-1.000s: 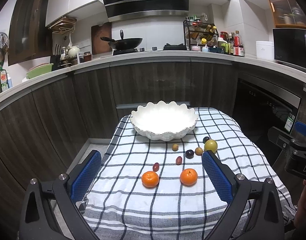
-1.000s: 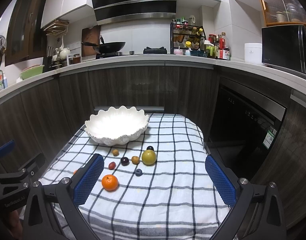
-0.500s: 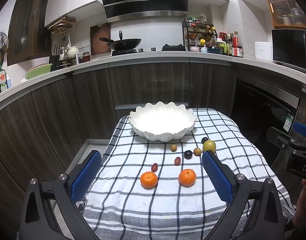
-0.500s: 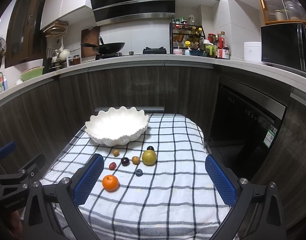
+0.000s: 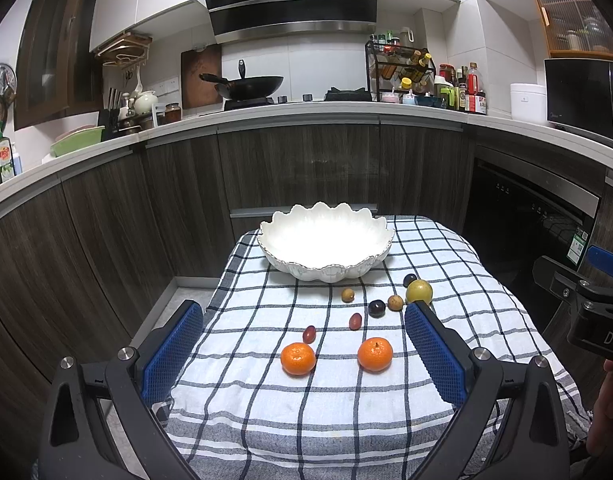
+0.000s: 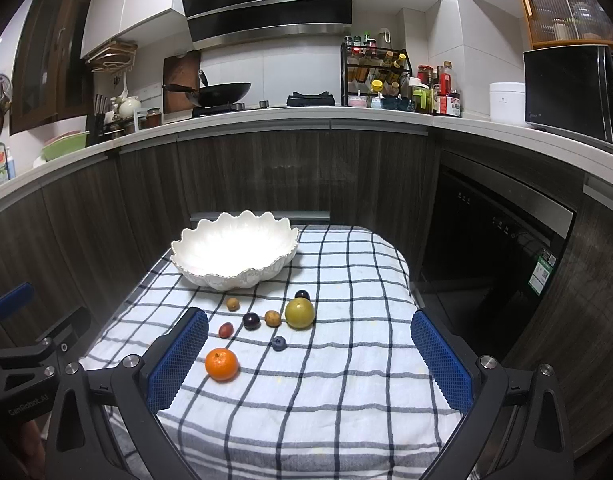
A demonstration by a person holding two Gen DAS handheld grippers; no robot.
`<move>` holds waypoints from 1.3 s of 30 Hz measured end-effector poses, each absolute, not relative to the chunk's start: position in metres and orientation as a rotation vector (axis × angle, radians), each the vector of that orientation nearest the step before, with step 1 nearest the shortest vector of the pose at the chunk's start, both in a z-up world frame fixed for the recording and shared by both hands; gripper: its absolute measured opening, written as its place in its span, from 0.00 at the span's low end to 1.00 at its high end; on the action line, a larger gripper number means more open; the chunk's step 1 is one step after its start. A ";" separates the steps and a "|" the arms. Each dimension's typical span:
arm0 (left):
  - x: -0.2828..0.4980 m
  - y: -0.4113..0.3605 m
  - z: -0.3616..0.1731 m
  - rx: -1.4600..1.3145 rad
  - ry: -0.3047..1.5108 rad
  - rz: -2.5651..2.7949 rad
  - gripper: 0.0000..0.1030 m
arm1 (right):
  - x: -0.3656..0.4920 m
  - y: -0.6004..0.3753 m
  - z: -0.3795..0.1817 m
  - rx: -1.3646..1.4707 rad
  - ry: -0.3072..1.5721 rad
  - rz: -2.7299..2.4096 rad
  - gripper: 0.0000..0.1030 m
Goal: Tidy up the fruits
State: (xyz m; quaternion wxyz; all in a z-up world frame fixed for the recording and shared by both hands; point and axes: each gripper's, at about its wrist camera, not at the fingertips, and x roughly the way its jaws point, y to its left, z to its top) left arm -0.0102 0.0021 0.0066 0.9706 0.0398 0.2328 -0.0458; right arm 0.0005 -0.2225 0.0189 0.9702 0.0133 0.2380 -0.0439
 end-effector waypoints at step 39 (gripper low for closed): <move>0.048 0.017 -0.016 0.070 0.580 -0.077 0.97 | 0.062 -0.201 0.004 -0.030 0.567 -0.037 1.00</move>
